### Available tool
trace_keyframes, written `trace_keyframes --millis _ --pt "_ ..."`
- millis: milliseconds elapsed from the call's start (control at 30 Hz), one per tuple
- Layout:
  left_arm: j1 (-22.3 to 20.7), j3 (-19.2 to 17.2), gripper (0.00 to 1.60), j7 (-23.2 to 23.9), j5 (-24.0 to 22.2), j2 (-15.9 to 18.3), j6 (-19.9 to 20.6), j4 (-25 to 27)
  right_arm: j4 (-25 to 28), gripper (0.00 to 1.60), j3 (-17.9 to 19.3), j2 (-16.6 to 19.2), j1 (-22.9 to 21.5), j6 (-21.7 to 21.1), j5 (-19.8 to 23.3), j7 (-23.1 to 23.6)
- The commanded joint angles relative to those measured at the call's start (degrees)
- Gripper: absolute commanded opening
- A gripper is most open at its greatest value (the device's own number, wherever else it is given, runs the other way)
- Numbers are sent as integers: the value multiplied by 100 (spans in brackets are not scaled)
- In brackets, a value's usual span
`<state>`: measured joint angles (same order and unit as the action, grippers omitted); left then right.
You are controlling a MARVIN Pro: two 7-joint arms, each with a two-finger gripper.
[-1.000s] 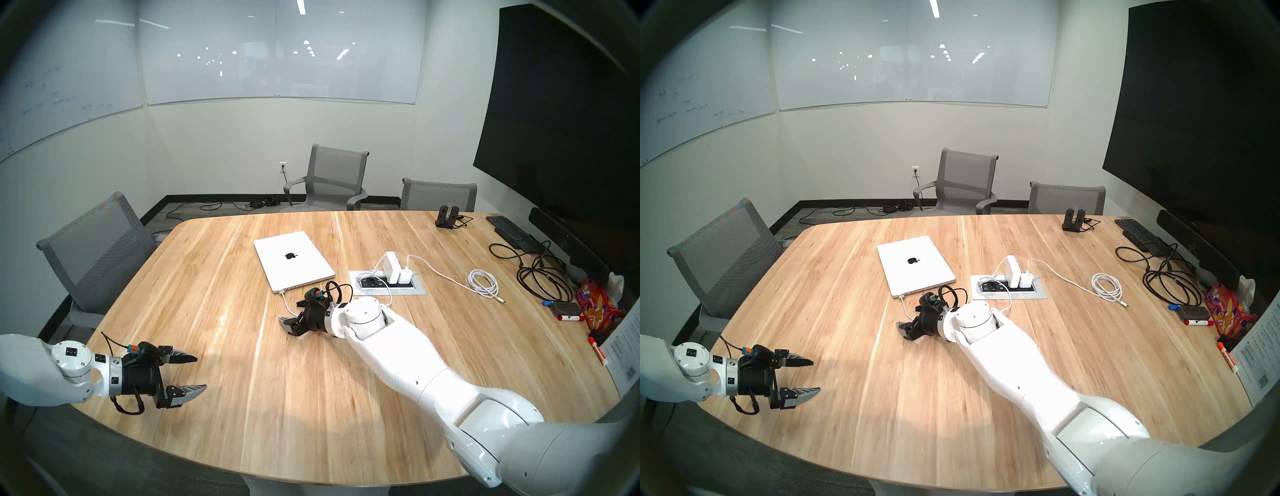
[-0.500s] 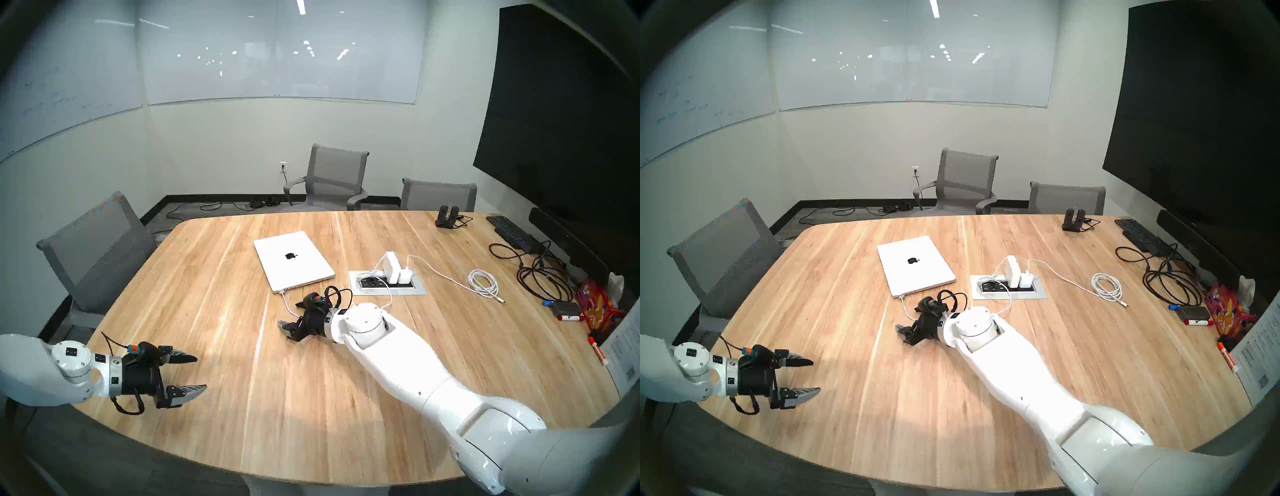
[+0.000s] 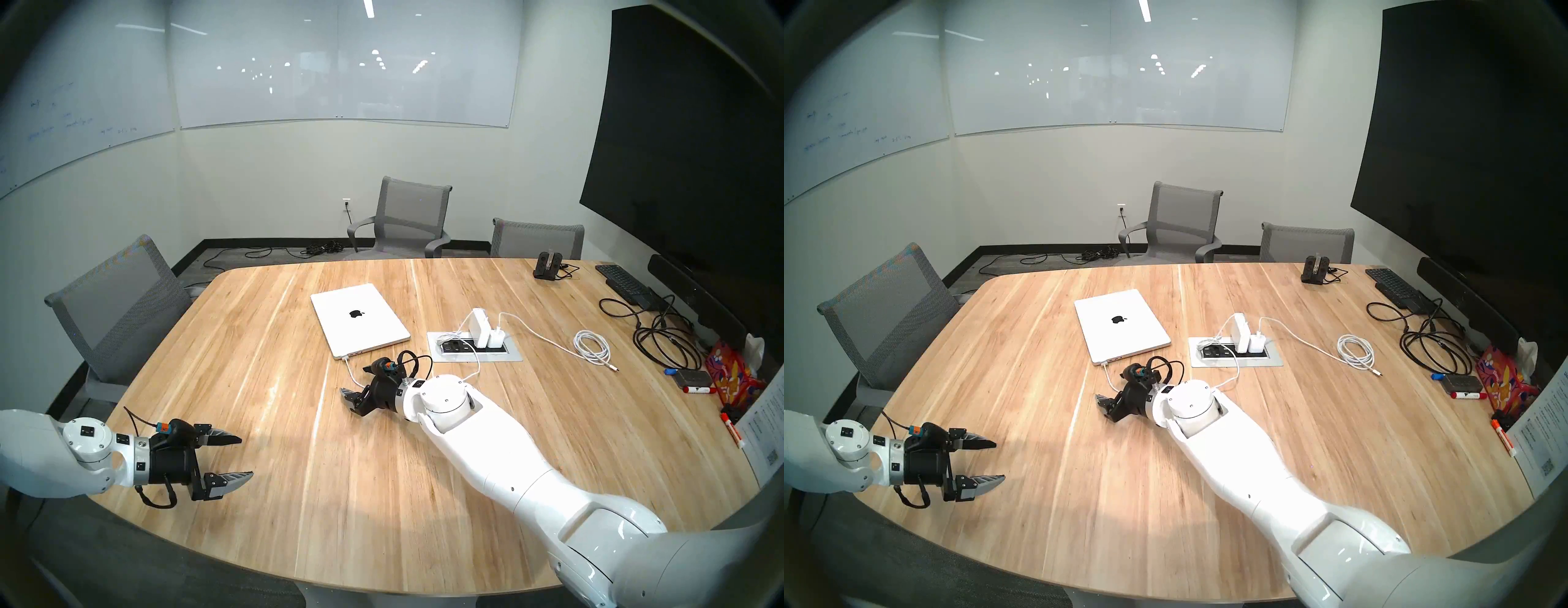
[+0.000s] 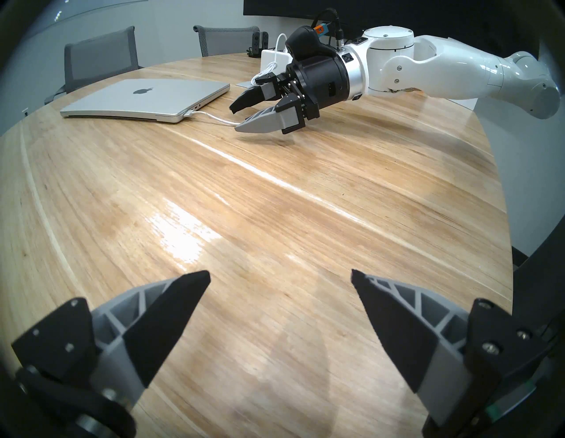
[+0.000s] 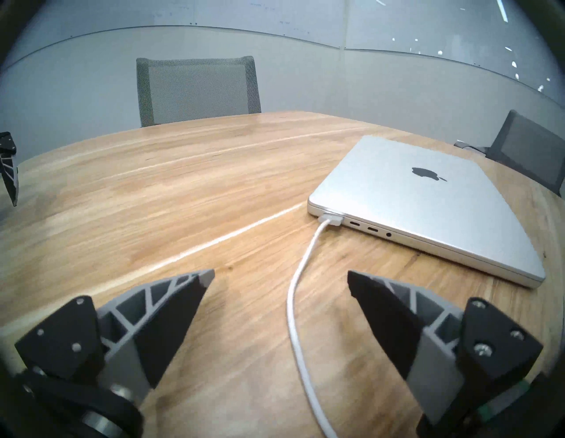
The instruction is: Plug the charging cable into the port of a MacBook
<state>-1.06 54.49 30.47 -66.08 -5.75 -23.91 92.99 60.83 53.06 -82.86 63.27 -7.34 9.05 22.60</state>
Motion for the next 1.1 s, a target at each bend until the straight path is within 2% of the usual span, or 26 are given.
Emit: trace_keyframes --millis 0,200,467,800,1067 --pt "-34 -34 160 -3 1 -6 -7 -2 259 160 58 -13 14 33 19 -80" --pt "-34 -35 160 -3 1 -6 -7 -2 330 160 142 52 84 63 48 -124" --pt "-34 -34 160 -3 0 -7 -7 -2 882 160 247 351 248 -33 84 -19" --pt "-34 -33 160 -3 0 -7 -8 -2 1590 160 403 772 492 -349 195 257" --pt "-34 -32 160 -3 0 -7 -8 -2 1992 160 689 1129 732 -377 347 423"
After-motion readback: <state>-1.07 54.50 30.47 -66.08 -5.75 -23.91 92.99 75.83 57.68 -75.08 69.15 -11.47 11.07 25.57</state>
